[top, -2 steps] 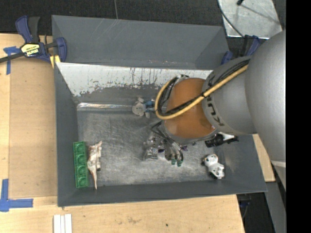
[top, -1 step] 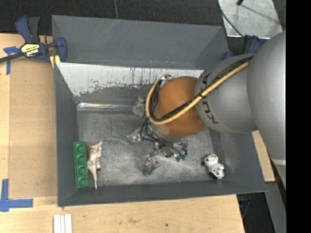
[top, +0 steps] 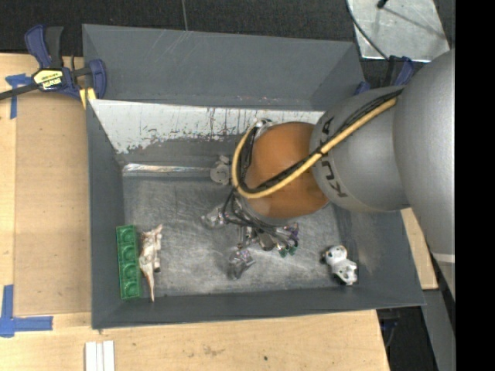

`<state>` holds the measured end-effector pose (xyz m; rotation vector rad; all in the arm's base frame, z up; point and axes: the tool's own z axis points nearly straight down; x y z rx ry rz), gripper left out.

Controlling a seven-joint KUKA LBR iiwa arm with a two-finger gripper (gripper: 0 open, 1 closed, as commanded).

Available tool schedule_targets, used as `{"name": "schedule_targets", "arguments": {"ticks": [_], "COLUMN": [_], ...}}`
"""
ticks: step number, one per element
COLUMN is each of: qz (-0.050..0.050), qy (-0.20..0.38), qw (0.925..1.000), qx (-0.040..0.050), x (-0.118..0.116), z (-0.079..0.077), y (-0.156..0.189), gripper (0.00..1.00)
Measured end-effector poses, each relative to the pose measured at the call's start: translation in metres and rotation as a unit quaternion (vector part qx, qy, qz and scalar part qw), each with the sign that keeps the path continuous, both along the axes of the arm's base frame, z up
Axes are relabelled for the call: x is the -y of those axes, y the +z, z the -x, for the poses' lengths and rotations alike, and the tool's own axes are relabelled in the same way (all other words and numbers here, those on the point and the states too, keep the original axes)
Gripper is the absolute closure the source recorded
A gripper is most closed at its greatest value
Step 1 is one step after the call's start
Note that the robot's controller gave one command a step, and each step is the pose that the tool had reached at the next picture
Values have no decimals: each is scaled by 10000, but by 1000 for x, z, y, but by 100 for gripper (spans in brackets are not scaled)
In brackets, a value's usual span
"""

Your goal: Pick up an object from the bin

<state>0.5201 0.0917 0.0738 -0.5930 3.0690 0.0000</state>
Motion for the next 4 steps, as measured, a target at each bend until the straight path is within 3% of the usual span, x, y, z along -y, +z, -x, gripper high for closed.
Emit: {"name": "schedule_targets", "arguments": {"ticks": [1,2,3,4], "qz": [4,40,32,40], "qy": [927,1967,3066,3913], "qw": [9957,9805,9518,9202], "qx": [0,-17,-70,-59], "x": [4,-10,-8,-5], "z": [-4,-4,-5,-13], "y": [0,0,31,75], "gripper": [0,0,0,0]}}
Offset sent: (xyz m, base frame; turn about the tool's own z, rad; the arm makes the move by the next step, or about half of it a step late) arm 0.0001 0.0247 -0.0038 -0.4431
